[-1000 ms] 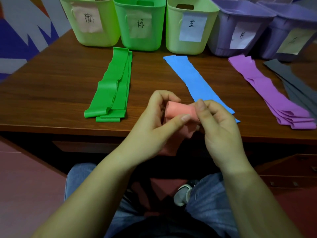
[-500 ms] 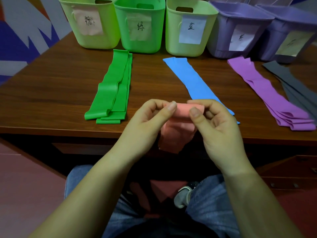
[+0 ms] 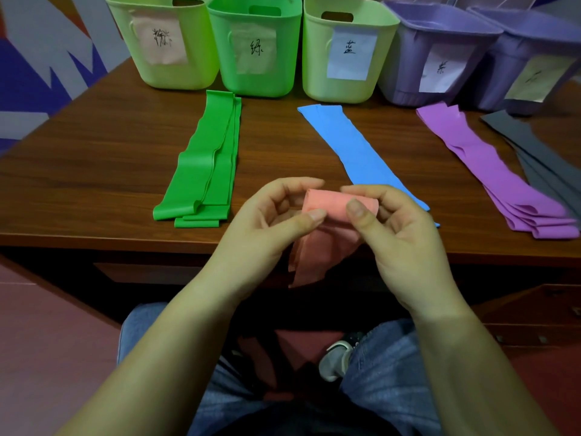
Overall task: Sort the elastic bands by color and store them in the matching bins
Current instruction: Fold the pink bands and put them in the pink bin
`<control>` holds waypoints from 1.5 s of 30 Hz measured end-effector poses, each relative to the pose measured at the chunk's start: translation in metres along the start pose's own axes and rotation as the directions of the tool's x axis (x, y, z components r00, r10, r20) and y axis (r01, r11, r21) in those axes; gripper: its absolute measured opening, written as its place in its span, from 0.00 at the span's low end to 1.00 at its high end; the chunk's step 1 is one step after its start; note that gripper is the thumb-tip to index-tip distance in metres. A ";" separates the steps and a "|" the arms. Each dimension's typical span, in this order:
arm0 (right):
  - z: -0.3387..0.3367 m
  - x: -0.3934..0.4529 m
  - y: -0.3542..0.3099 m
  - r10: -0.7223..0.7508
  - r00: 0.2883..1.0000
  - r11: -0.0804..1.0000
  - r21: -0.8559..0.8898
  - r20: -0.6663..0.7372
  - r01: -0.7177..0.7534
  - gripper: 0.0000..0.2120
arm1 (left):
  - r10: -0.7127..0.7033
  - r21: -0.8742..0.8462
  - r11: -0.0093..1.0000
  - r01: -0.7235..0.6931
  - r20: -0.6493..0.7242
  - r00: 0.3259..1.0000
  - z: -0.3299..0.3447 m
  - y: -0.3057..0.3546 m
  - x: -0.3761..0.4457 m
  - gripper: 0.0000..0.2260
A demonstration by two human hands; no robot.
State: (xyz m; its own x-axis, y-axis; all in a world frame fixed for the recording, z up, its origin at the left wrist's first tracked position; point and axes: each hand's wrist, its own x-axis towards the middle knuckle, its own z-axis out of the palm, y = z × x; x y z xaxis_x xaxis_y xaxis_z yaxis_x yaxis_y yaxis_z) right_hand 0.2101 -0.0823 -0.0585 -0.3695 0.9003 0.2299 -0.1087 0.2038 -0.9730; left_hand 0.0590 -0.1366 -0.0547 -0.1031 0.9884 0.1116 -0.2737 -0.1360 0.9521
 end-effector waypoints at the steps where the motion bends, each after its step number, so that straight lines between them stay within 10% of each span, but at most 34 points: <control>1: 0.000 0.000 0.000 -0.001 1.000 1.000 0.014 0.005 0.001 0.09 | -0.018 0.011 1.000 0.018 -0.001 1.000 0.001 0.001 0.000 0.14; 45: -0.005 -0.005 -0.008 0.000 0.999 1.000 -0.017 0.041 0.001 0.17 | -0.064 -0.064 0.996 0.058 -0.090 0.994 0.006 0.005 0.000 0.17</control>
State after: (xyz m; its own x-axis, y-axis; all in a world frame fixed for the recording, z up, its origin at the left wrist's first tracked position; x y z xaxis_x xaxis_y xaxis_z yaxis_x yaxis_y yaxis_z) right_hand 0.2168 -0.0863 -0.0519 -0.4073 0.8836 0.2310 -0.0931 0.2114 -0.9730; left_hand 0.0632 -0.1370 -0.0479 -0.1707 0.9850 0.0247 -0.3395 -0.0823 0.9370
